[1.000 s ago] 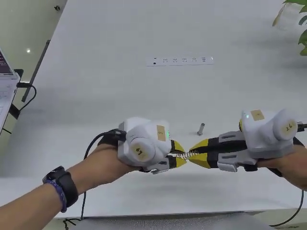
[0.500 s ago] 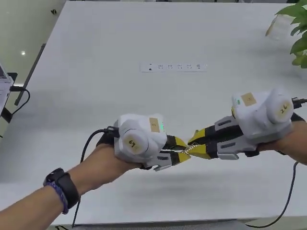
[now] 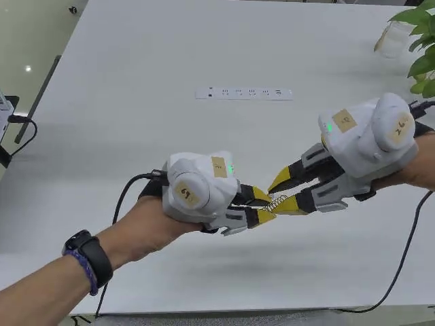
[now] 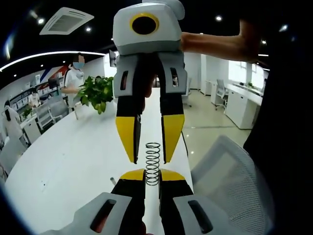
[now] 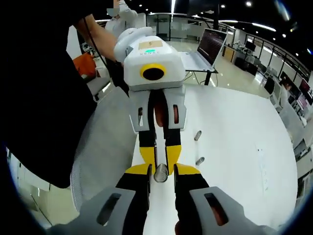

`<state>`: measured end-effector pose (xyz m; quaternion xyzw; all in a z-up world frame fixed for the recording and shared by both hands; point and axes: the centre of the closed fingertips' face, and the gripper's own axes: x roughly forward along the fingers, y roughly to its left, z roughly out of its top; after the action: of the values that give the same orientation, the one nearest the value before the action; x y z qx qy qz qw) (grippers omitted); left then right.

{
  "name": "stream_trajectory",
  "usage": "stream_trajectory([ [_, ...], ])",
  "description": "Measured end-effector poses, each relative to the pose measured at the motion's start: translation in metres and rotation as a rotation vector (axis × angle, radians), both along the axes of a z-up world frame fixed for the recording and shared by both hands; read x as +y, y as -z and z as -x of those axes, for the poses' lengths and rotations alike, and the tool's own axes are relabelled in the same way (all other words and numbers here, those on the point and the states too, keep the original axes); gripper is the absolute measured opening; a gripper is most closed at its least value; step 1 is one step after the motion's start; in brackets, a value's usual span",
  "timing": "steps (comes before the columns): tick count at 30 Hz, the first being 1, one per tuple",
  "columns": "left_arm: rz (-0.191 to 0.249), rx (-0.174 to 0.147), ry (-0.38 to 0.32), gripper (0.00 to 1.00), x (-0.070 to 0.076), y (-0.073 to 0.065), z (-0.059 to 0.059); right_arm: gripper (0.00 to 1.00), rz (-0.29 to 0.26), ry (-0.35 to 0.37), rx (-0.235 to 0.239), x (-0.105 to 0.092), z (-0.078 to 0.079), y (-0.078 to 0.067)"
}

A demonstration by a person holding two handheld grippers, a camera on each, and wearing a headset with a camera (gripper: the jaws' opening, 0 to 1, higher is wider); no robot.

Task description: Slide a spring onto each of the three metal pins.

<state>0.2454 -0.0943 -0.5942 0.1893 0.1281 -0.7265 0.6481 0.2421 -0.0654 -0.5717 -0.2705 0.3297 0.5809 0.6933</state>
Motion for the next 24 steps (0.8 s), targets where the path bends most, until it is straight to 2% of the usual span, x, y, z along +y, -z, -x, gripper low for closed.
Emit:
stream_trajectory([
  [8,0.021,-0.001,0.004,0.02,-0.004,-0.009,0.000,0.15,0.076,-0.066,-0.009,-0.006,0.003,0.000],
  [18,0.029,-0.001,0.015,0.02,-0.008,-0.012,0.000,0.10,0.117,-0.125,-0.019,-0.010,0.002,0.004],
  [24,0.038,0.020,0.016,0.01,-0.006,-0.013,0.000,0.10,0.120,-0.155,-0.033,-0.012,0.001,0.006],
])
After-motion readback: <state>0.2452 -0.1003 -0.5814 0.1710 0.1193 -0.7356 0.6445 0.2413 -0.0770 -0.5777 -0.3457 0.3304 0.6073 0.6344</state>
